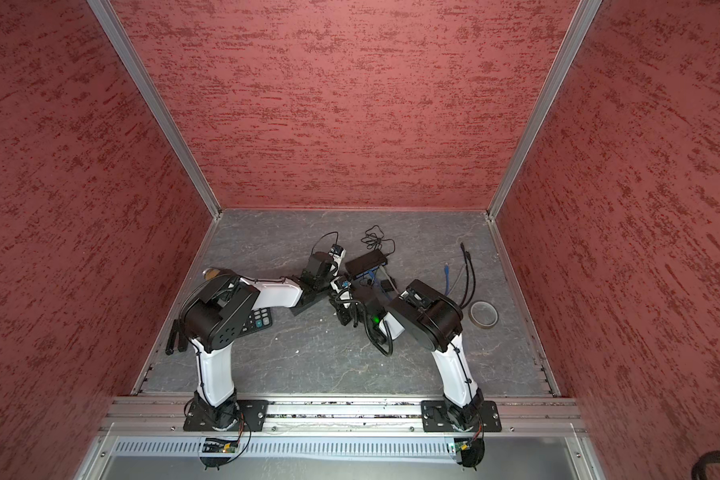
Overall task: Insert the plug into the switch port
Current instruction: 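Open the right gripper and draw it back from the inserted plug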
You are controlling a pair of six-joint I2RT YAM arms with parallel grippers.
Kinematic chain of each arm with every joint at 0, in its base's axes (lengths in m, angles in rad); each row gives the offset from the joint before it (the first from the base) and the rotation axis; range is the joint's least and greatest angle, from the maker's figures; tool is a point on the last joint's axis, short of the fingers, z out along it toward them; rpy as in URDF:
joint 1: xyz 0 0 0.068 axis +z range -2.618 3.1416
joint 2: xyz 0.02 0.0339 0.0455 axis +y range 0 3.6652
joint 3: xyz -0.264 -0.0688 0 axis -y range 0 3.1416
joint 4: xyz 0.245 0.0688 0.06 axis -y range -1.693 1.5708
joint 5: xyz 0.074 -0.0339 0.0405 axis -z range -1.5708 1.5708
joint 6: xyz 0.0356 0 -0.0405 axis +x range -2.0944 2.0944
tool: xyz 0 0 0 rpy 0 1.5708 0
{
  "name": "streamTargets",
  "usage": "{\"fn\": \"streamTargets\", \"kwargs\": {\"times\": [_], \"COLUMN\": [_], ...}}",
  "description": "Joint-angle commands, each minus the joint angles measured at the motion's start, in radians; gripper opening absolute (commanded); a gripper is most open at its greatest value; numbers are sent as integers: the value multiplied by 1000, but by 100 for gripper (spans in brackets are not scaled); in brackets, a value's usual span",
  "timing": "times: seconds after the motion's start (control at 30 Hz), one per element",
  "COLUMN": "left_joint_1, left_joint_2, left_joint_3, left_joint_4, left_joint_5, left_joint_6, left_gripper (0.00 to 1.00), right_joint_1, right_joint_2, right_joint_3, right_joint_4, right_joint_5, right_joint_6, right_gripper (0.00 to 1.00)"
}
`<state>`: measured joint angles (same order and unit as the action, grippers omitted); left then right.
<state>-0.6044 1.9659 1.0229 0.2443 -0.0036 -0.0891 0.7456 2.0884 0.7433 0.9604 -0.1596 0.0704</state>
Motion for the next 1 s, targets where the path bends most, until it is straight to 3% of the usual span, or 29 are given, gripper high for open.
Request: {"fn": "streamTargets", "kwargs": {"times": [0.0,0.33,0.67,0.97], "left_joint_1": [-44,32,104,132], "left_joint_2": [54,-4,-95,-197], "left_joint_3": [-58,-14,23,6], "left_joint_4": [-234,-244,-261,-263], "left_joint_5": [192,215,250,251], "left_joint_6": [-30,-49,-48,-49], "left_gripper": [72,72,73,73], "right_joint_1": [-24,-25,-24,-25], "right_joint_2": [-17,-113,-248,-381], "right_joint_3": [-9,-96,-111,-118], "right_joint_4": [26,36,-98,-201], "right_joint_5": [101,62,11,57], "right_joint_6": [18,-4,-26,-23], "right_gripper": [25,35,44,46]}}
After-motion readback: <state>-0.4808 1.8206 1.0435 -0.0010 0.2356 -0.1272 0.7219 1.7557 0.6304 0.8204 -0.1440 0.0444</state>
